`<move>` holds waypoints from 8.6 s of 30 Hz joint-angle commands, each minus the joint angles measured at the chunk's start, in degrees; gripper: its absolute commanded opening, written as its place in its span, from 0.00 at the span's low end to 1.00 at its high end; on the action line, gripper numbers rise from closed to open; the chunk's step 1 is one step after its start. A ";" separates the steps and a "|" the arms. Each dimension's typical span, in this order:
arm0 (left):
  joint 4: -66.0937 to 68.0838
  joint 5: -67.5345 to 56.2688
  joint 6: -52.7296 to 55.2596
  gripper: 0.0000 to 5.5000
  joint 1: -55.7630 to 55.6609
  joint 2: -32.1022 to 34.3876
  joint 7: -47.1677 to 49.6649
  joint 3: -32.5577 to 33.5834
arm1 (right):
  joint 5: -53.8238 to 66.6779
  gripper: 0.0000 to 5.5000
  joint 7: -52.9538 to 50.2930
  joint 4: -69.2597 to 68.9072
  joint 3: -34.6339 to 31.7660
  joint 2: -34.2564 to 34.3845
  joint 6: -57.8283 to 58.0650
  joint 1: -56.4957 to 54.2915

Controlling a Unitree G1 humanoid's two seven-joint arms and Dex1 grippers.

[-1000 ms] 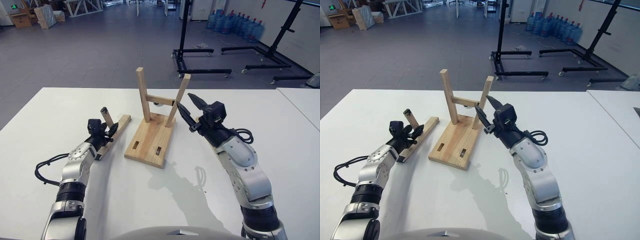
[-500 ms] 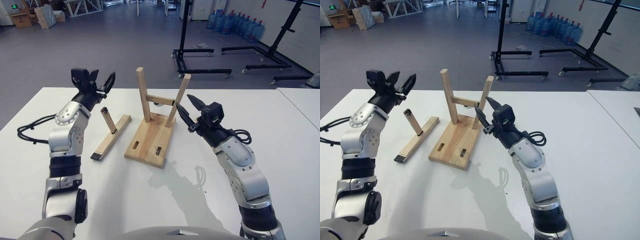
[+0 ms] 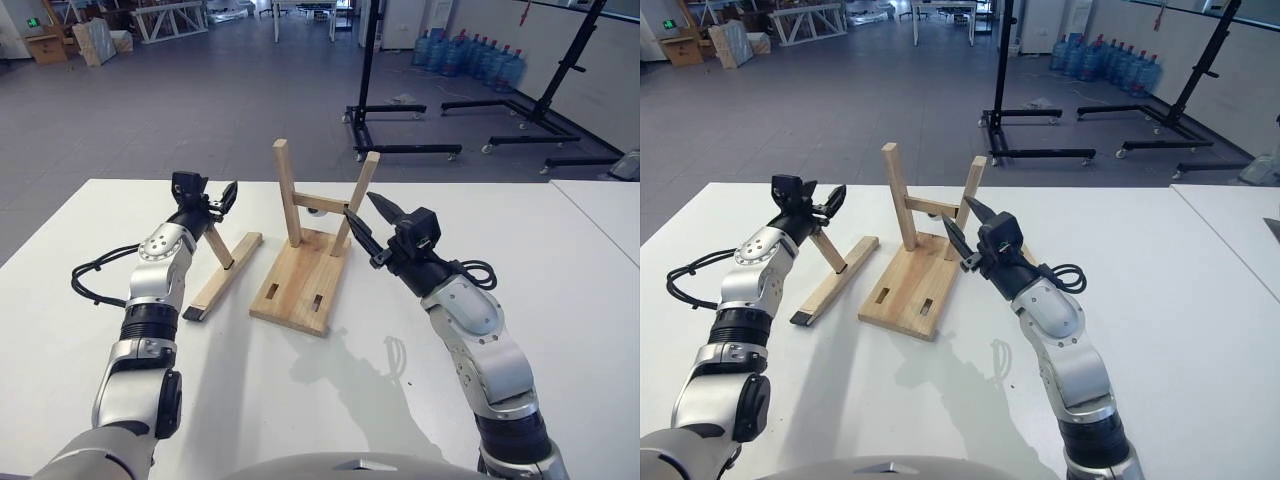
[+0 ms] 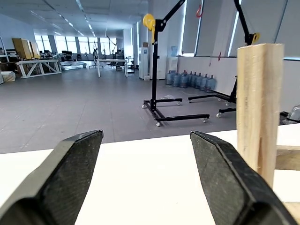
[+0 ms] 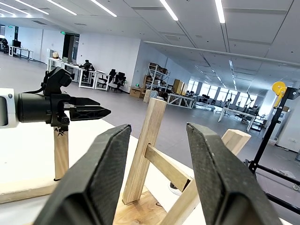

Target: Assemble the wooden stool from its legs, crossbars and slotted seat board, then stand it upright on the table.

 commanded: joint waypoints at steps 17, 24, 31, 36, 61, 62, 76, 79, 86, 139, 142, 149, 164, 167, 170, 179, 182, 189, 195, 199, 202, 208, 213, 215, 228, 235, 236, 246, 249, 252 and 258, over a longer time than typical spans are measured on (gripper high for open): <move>-50.19 -11.37 33.71 0.75 14.30 12.66 1.94 11.90 | -1.44 0.39 -0.70 -2.98 0.24 -0.27 0.08 3.91; -51.14 -16.16 42.47 0.95 25.20 21.61 -8.73 10.79 | -2.21 0.39 -3.25 -4.11 -2.56 0.04 -0.06 6.83; -35.03 -7.15 34.67 0.96 27.82 17.51 -9.77 -1.64 | -2.96 0.39 -3.61 -3.31 -1.21 0.70 -0.31 6.59; -19.66 -0.36 27.33 0.96 23.99 15.21 -12.73 -9.59 | -3.45 0.39 -3.46 -2.51 -0.76 1.15 -0.40 5.44; -21.22 1.65 23.33 0.37 22.90 18.05 -18.07 -7.95 | -7.35 0.39 -6.42 -0.19 0.33 3.47 -0.76 4.87; -22.22 1.57 23.36 0.36 21.22 17.14 -15.74 -6.38 | -7.32 0.39 -6.16 -0.11 0.37 3.39 -0.66 4.65; -43.28 -0.28 14.41 0.36 -3.48 9.34 3.30 4.25 | 20.85 0.39 -4.96 -1.26 -17.51 4.73 20.26 -11.67; -44.36 2.72 10.16 0.36 -0.75 11.69 -4.64 -3.96 | 45.56 0.39 -9.74 -2.24 -24.71 6.24 28.67 -16.17; -43.66 6.03 1.15 0.36 5.97 10.19 -12.97 -14.25 | 70.44 0.39 -22.80 -1.38 -27.25 6.36 28.17 -15.34; -31.10 0.75 8.93 0.57 10.55 18.78 -20.55 -4.67 | 68.09 0.18 -32.38 -1.40 -26.55 4.67 8.36 -7.94; -26.83 11.05 7.66 0.57 13.08 20.79 -17.84 -10.88 | 68.17 0.18 -33.34 -1.32 -27.11 3.31 8.96 -6.72; -29.07 20.94 4.20 0.57 26.08 22.67 -23.54 -24.37 | 68.16 0.18 -33.89 -0.90 -25.49 1.34 10.71 -6.11; -51.60 10.03 15.95 0.57 21.92 1.94 -10.62 -15.37 | 56.62 0.18 -21.12 0.88 -26.00 -12.59 17.07 2.62; -48.28 5.26 17.87 0.57 15.76 -2.52 -2.35 -4.94 | 56.31 0.18 -21.48 0.42 -25.82 -10.54 16.57 2.59; -46.81 5.31 17.63 0.57 13.80 -4.25 3.61 -0.87 | 56.38 0.18 -22.85 -0.47 -25.38 -8.12 16.03 1.97; -44.76 5.70 17.24 0.57 13.48 -5.96 8.61 -1.07 | 44.70 0.18 -22.44 0.70 -19.33 -2.31 12.64 4.41; -44.67 5.47 17.42 0.57 13.72 -6.06 9.12 -1.08 | 38.40 0.18 -21.98 0.50 -18.28 -1.94 10.36 5.80; -43.97 5.78 17.81 0.57 14.05 -5.07 8.64 -2.44 | 23.19 0.18 -16.07 0.78 -9.44 -8.10 9.88 8.31; -44.22 5.45 18.45 0.57 14.58 -5.71 9.08 -3.25 | 16.74 0.18 -12.61 5.57 -5.56 -8.22 6.88 11.60; -43.95 5.14 18.78 0.57 14.38 -5.39 8.78 -3.22 | 15.98 0.18 -12.62 7.49 -5.79 -5.84 2.95 13.00; -43.14 4.36 18.94 0.57 13.22 -4.77 8.62 -2.10 | 17.27 0.26 -13.46 6.33 -8.56 -4.13 0.66 9.72; -42.15 4.70 17.79 0.57 12.92 -4.16 8.68 -2.63 | 18.06 0.43 -13.41 3.61 -11.23 -2.82 2.47 4.27; -42.15 4.86 17.28 0.57 13.33 -4.34 8.79 -3.18 | 18.55 0.49 -13.57 1.75 -12.60 -1.65 3.89 2.16; -42.35 5.01 17.14 0.57 13.66 -4.52 9.08 -3.33 | 19.77 0.49 -14.31 0.73 -14.77 -1.82 4.92 -0.71; -42.48 6.20 14.70 0.57 15.37 -7.29 12.68 -3.69 | 35.65 0.49 -19.91 11.66 -30.48 -8.97 17.08 -35.70; -41.99 6.51 14.64 0.57 15.95 -7.84 12.48 -4.17 | 31.01 0.49 -10.73 11.60 -9.12 -6.77 25.66 -8.79; -42.15 6.50 14.74 0.57 16.13 -7.95 12.51 -4.29 | 31.45 0.49 -11.12 11.66 -10.38 -6.11 25.18 -10.05; -41.64 6.55 14.68 0.57 15.57 -7.81 12.10 -4.43 | 40.99 0.49 -20.72 6.91 -26.48 -0.41 19.33 -25.04; -42.07 6.76 14.51 0.57 16.04 -8.04 12.32 -4.50 | 43.90 0.49 -24.26 6.58 -32.39 -0.64 17.86 -25.14; -43.32 6.91 14.63 0.57 17.76 -8.34 13.05 -4.09 | 41.58 0.49 -22.07 8.57 -34.34 -4.62 20.56 -14.73; -44.34 7.12 14.81 0.57 19.30 -7.89 14.84 -2.10 | 32.06 0.49 -1.15 16.16 -29.77 -13.83 18.92 10.63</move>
